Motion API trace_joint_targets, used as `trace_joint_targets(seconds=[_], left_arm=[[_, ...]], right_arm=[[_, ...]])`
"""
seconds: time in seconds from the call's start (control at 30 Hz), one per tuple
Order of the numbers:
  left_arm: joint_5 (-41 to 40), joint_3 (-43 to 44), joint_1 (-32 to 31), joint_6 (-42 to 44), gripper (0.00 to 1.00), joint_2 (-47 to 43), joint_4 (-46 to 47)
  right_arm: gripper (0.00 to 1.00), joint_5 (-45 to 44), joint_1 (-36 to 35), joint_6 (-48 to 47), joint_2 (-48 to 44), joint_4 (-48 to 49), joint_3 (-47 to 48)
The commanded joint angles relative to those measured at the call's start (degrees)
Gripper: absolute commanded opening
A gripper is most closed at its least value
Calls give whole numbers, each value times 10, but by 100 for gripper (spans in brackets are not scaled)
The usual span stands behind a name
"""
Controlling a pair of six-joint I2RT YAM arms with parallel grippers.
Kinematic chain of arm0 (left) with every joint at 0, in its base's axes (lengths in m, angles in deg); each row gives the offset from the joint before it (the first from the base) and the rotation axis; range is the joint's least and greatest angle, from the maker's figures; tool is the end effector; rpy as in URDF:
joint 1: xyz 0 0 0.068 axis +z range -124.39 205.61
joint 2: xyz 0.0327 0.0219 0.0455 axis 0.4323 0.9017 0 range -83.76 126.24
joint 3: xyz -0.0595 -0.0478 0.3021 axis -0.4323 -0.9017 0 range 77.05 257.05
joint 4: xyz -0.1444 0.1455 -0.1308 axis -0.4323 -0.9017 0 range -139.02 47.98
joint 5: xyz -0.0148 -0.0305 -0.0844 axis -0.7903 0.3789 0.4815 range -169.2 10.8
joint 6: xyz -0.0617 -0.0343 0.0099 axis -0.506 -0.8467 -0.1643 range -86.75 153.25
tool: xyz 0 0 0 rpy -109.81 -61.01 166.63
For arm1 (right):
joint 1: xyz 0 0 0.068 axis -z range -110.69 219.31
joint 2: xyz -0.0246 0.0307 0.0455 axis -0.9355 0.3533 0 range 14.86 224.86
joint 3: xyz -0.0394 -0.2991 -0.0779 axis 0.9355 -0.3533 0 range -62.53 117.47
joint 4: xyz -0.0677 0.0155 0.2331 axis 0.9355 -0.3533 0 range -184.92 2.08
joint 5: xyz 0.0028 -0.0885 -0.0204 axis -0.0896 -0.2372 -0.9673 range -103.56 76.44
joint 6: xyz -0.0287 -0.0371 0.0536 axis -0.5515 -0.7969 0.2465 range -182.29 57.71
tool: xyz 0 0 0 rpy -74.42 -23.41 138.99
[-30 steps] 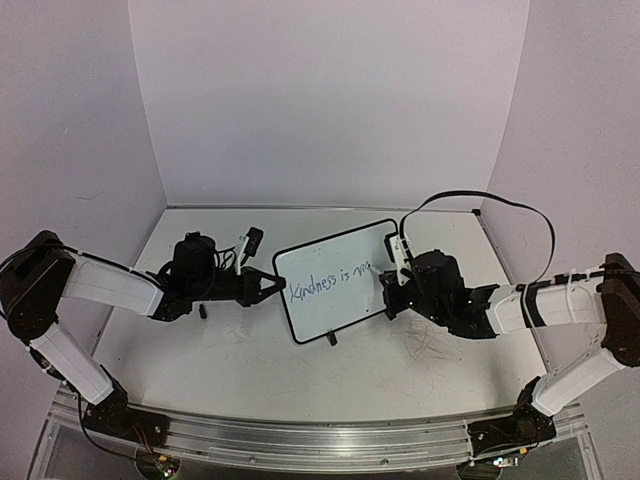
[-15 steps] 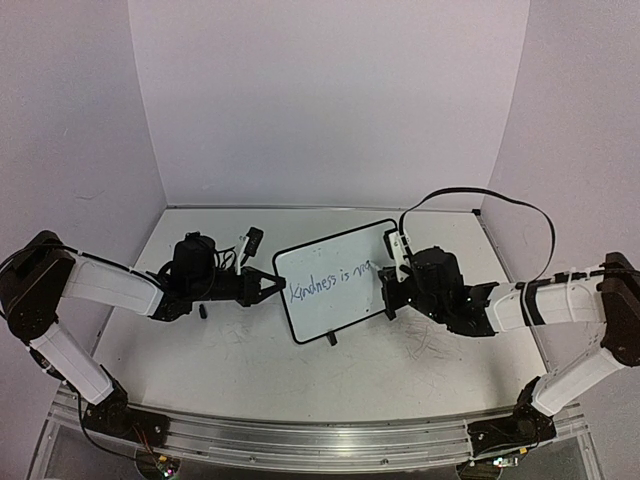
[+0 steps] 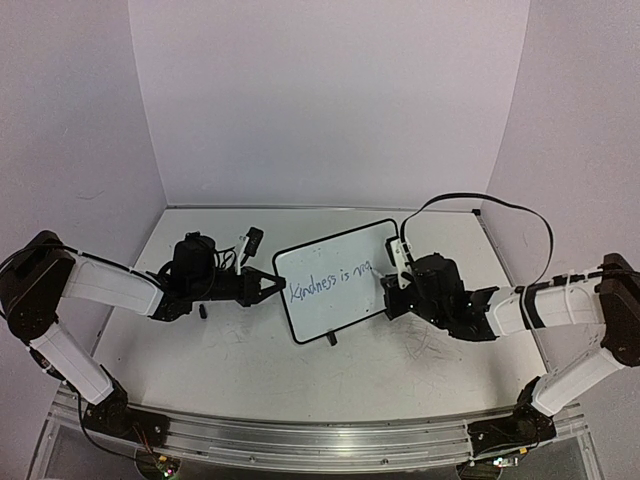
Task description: Write a sentence on the whiteboard
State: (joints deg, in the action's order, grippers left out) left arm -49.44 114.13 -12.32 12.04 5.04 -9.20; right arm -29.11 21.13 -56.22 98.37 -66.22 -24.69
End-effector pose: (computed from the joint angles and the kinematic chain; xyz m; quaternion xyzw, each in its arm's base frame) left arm 0.2334 -0.2189 0.2371 0.2621 0.7562 -0.4591 0.3857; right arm 0.2154 0.2171 0.2432 -0.2297 0.8018 0.1451 0.5322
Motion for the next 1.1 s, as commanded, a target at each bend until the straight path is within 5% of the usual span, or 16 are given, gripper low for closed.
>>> trace_joint_targets(seconds=[0.0, 0.3, 1.07], left_arm=[[-7, 11, 0, 18, 0, -1, -29], [-7, 10, 0, 17, 0, -4, -29], [-5, 12, 0, 18, 0, -1, -30]], right_arm=[[0, -8, 1, 7, -6, -9, -3], [0, -6, 2, -1, -54, 2, 3], [0, -20, 17, -3, 0, 25, 25]])
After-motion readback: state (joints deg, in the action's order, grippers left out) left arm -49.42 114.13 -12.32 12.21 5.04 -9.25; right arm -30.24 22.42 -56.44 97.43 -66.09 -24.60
